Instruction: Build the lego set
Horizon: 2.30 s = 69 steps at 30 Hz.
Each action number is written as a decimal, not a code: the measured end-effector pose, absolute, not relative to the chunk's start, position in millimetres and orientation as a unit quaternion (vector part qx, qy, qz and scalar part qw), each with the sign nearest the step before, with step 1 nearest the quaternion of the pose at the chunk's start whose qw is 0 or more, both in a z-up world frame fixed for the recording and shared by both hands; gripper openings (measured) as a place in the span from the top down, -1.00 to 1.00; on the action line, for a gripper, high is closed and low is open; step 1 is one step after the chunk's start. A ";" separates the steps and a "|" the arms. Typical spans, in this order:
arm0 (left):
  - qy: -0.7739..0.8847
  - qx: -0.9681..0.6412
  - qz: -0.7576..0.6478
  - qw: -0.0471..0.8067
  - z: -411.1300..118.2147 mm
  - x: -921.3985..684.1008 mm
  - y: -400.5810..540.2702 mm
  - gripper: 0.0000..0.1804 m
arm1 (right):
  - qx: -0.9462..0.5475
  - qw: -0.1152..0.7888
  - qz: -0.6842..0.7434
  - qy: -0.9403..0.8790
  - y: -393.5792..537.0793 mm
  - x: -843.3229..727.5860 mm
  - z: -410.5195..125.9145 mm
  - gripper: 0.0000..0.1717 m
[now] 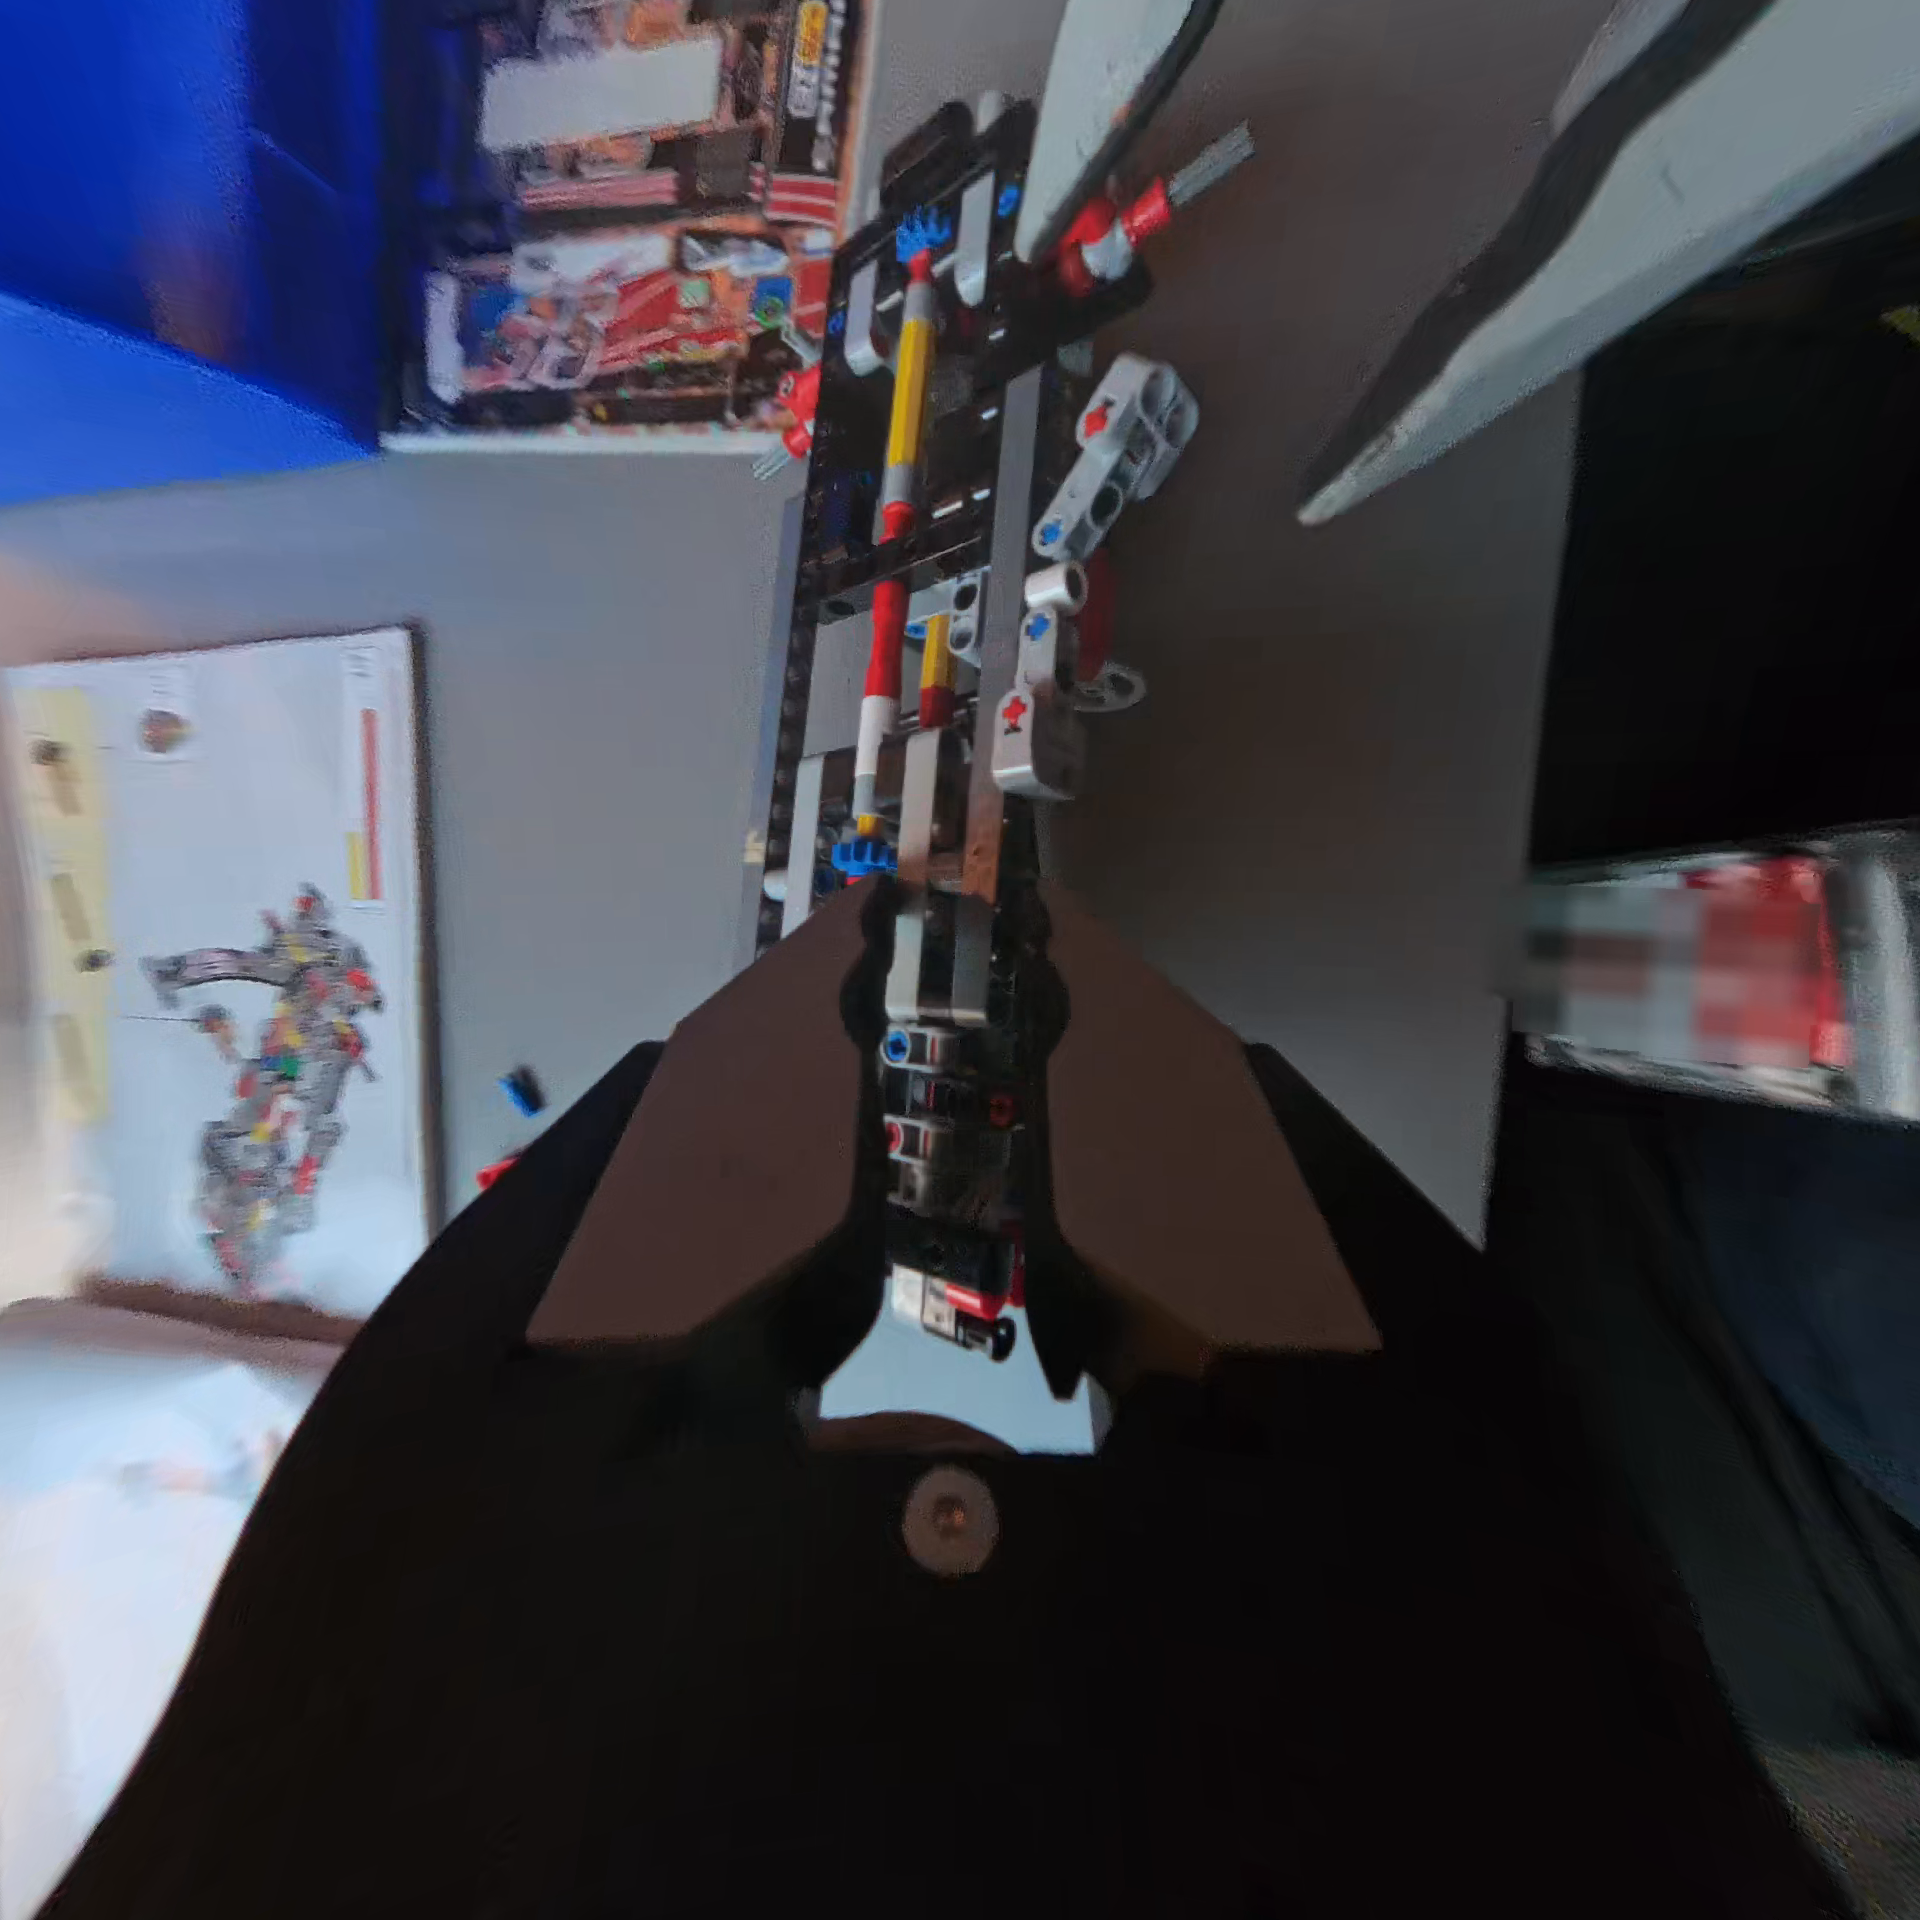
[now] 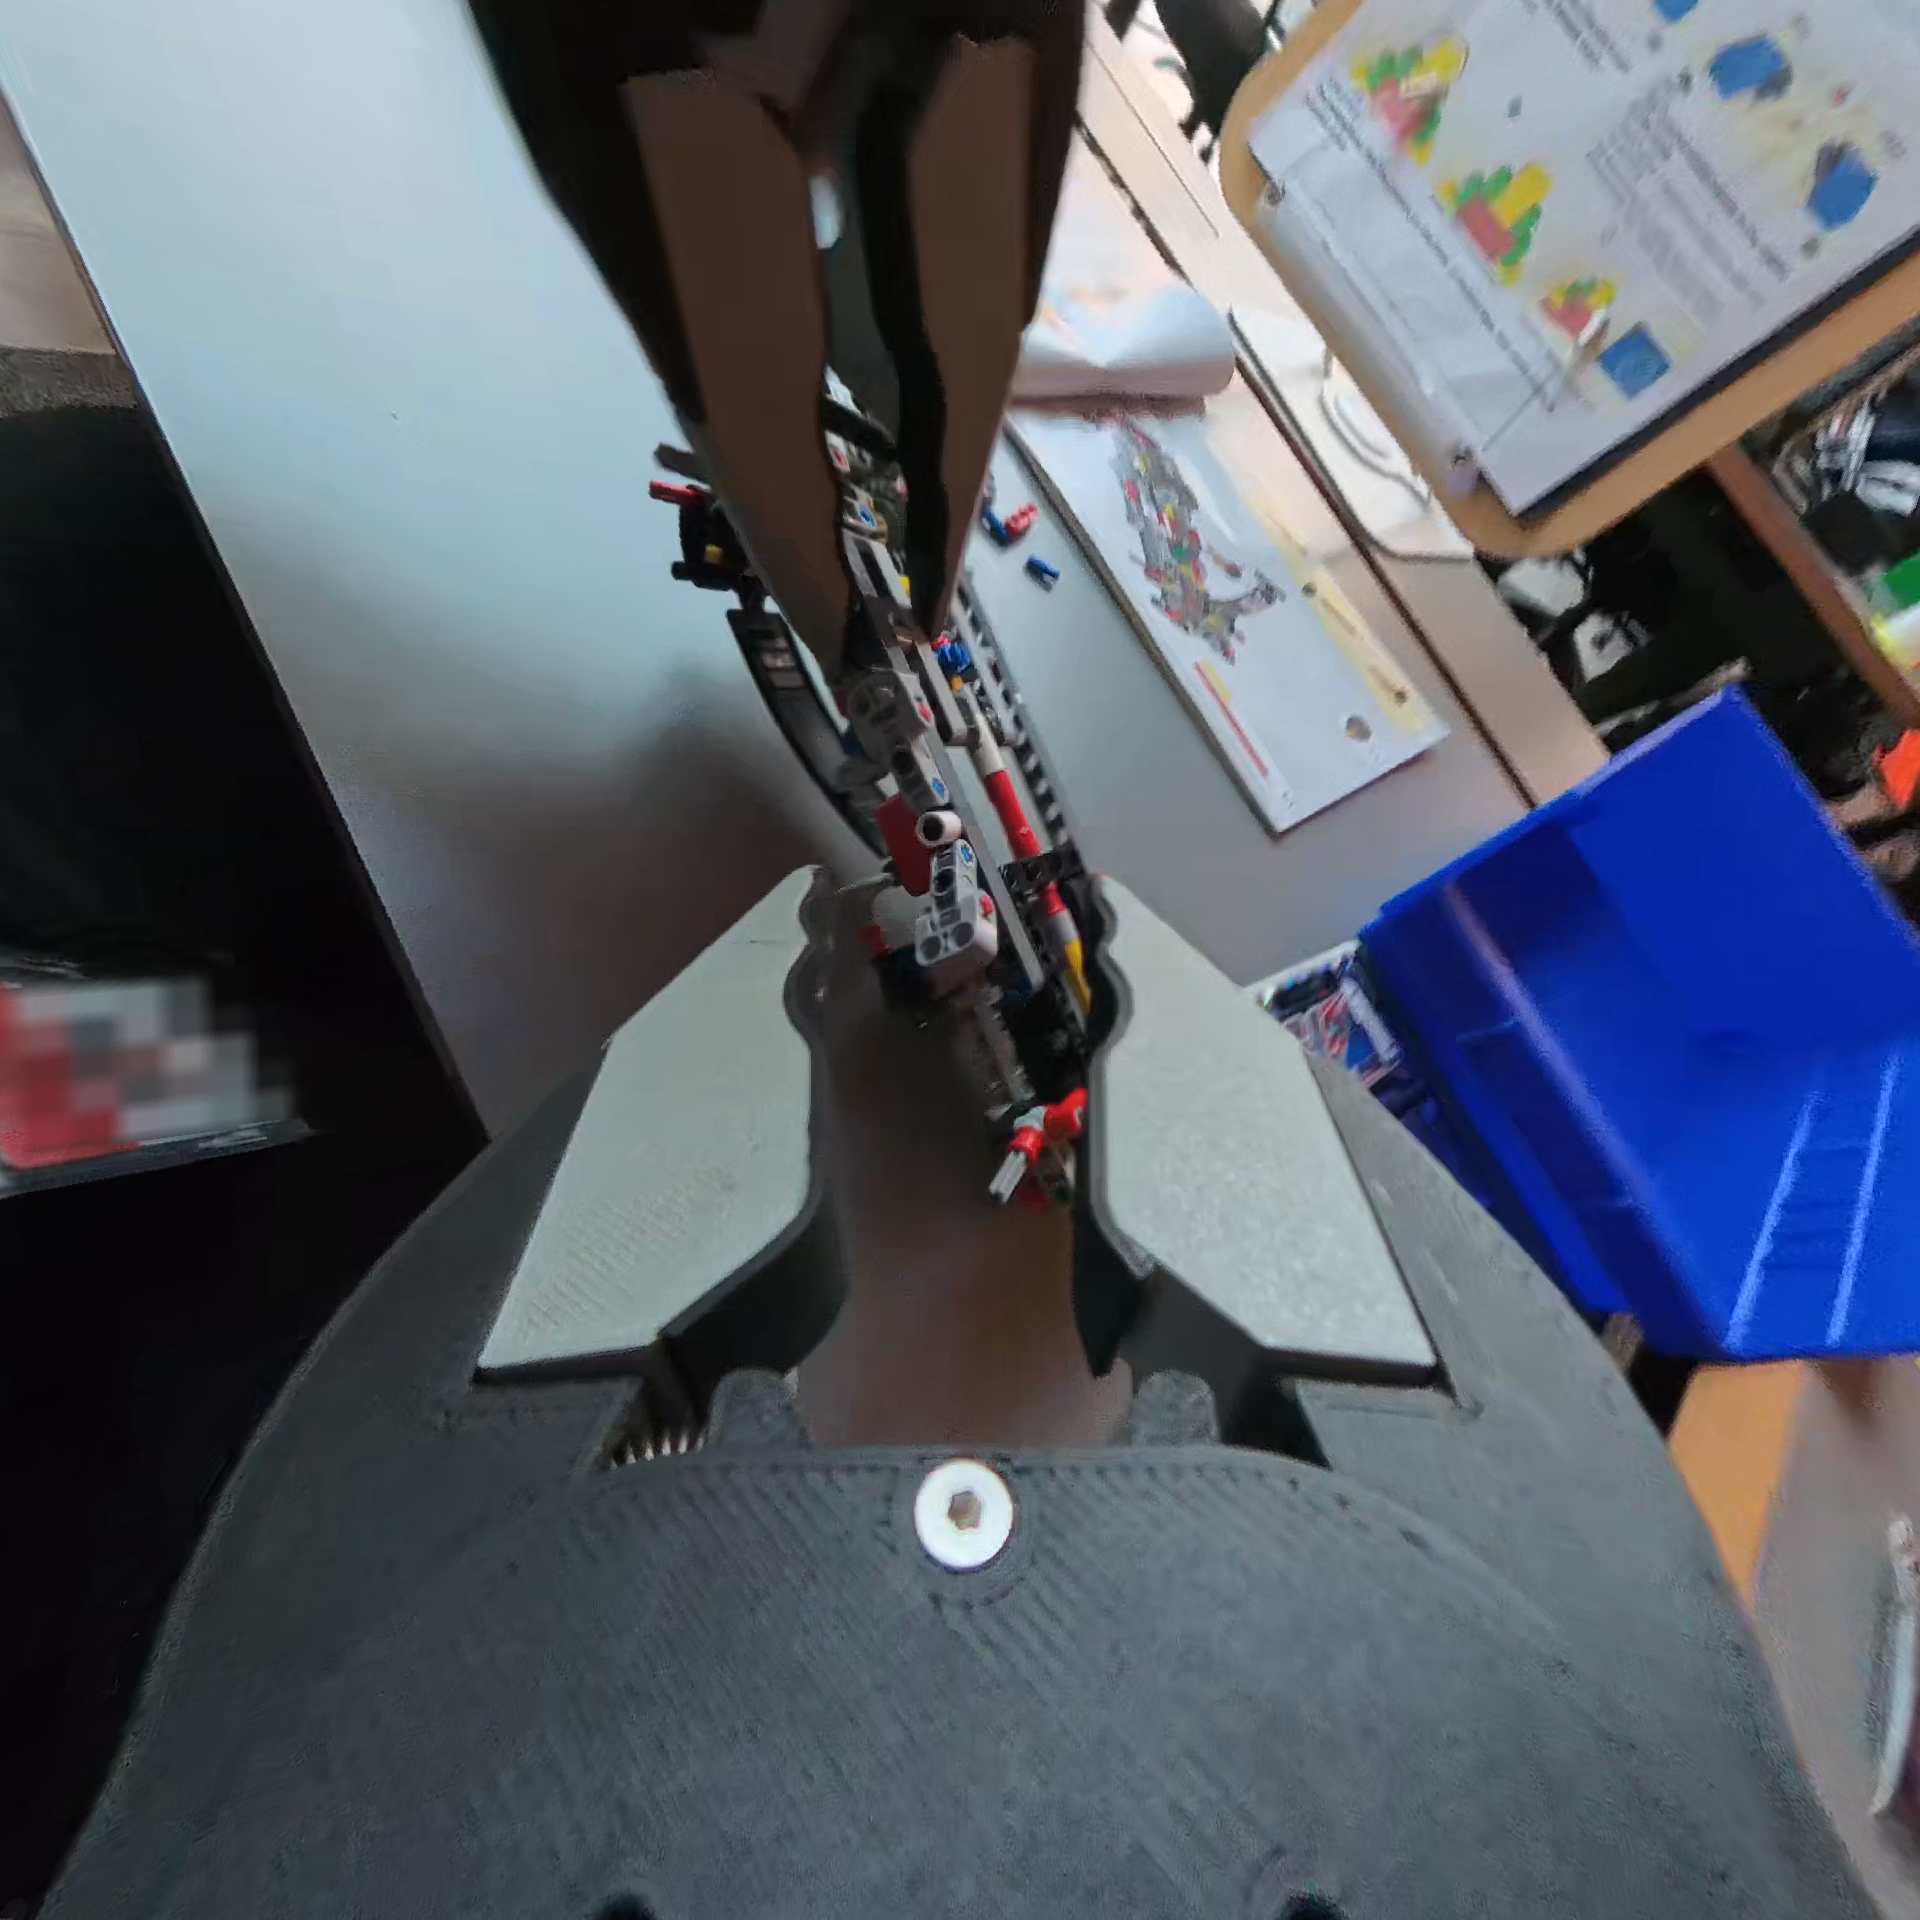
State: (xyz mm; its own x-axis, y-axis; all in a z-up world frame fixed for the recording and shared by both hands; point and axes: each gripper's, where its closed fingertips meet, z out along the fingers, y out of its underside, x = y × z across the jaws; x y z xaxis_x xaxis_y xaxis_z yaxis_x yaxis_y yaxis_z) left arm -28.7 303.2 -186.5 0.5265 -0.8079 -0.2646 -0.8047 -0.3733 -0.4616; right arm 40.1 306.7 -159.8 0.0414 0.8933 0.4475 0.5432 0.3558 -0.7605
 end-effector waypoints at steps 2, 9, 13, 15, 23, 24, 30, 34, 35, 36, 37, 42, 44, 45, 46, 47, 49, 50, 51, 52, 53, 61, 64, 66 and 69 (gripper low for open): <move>0.480 -0.844 -0.062 0.231 -178.0 -30.2 300.9 0.78 | -0.499 0.479 0.157 -0.705 306.5 32.5 -151.4 0.46; 0.415 -0.870 -0.216 0.157 -163.5 -25.2 294.8 0.77 | -0.425 0.441 0.061 -0.788 315.5 4.3 -163.1 0.57; 0.385 -0.869 -0.256 0.175 -168.7 -30.5 294.0 0.77 | -0.414 0.421 0.078 -0.803 314.8 -2.4 -168.8 0.80; 0.386 -0.869 -0.232 0.206 -169.0 -34.0 297.4 0.76 | -0.432 0.388 0.117 -0.806 318.0 -5.3 -169.3 0.81; 0.425 -0.838 -0.151 0.306 -155.1 -40.7 323.7 0.86 | -0.448 0.281 0.220 -0.820 333.3 -23.7 -166.5 0.81; 0.421 -0.840 -0.145 0.311 -153.3 -45.3 327.6 0.80 | -0.451 0.271 0.234 -0.818 335.4 -25.6 -165.0 0.81; 0.433 -0.841 -0.123 0.299 -137.1 -65.8 336.4 0.89 | -0.456 0.224 0.285 -0.813 340.8 -39.5 -156.0 0.81; 0.443 -0.842 -0.135 0.278 -138.6 -73.9 342.9 0.83 | -0.459 0.216 0.286 -0.813 349.2 -44.1 -159.1 0.82; 0.442 -0.830 -0.180 0.289 -126.6 -69.2 339.2 0.63 | -0.463 0.217 0.288 -0.810 352.8 -45.0 -159.4 0.82; 0.428 -0.819 -0.224 0.310 -109.5 -66.5 337.6 0.58 | -0.466 0.214 0.294 -0.806 355.3 -45.2 -159.0 0.83; 0.414 -0.812 -0.238 0.335 -95.6 -71.1 339.9 0.60 | -0.470 0.208 0.302 -0.803 356.5 -44.7 -158.8 0.83; 0.434 -0.834 -0.173 0.295 -125.7 -81.9 343.8 0.55 | -0.472 0.186 0.334 -0.795 358.9 -46.7 -158.4 0.83; 0.440 -0.842 -0.165 0.264 -148.5 -77.9 347.6 0.62 | -0.471 0.187 0.344 -0.790 360.4 -50.1 -158.0 0.83; 0.443 -0.846 -0.168 0.244 -158.8 -77.1 347.7 0.68 | -0.472 0.187 0.348 -0.788 360.7 -51.1 -157.7 0.83; 0.442 -0.848 -0.179 0.233 -165.6 -74.4 348.1 0.68 | -0.472 0.189 0.351 -0.787 360.9 -51.9 -157.9 0.83; 0.442 -0.844 -0.198 0.230 -168.4 -69.4 348.1 0.71 | -0.471 0.193 0.353 -0.785 361.3 -52.4 -157.6 0.83; 0.443 -0.838 -0.218 0.230 -170.3 -64.0 348.3 0.74 | -0.469 0.200 0.358 -0.782 362.2 -52.1 -156.9 0.83; 0.446 -0.836 -0.219 0.232 -170.1 -64.0 348.5 0.74 | -0.468 0.202 0.365 -0.779 362.3 -52.2 -156.6 0.83; 0.444 -0.836 -0.221 0.234 -170.0 -64.2 348.7 0.75 | -0.467 0.205 0.370 -0.777 362.3 -52.9 -156.2 0.83; 0.440 -0.837 -0.225 0.237 -169.9 -64.1 349.1 0.75 | -0.465 0.209 0.368 -0.777 362.9 -53.2 -156.3 0.83; 0.438 -0.835 -0.230 0.241 -169.7 -63.9 349.1 0.75 | -0.463 0.214 0.360 -0.781 363.1 -53.4 -156.6 0.83; 0.424 -0.835 -0.233 0.261 -169.7 -65.8 353.4 0.74 | -0.471 0.230 0.314 -0.792 369.7 -56.3 -160.1 0.82; 0.409 -0.836 -0.239 0.277 -169.4 -63.6 354.1 0.74 | -0.477 0.245 0.371 -0.758 371.5 -57.7 -156.8 0.82; 0.399 -0.837 -0.251 0.279 -169.6 -63.2 354.2 0.74 | -0.478 0.243 0.395 -0.746 371.8 -58.3 -155.8 0.82; 0.398 -0.836 -0.250 0.285 -169.4 -64.9 355.2 0.74 | -0.481 0.250 0.399 -0.740 372.5 -60.4 -154.8 0.82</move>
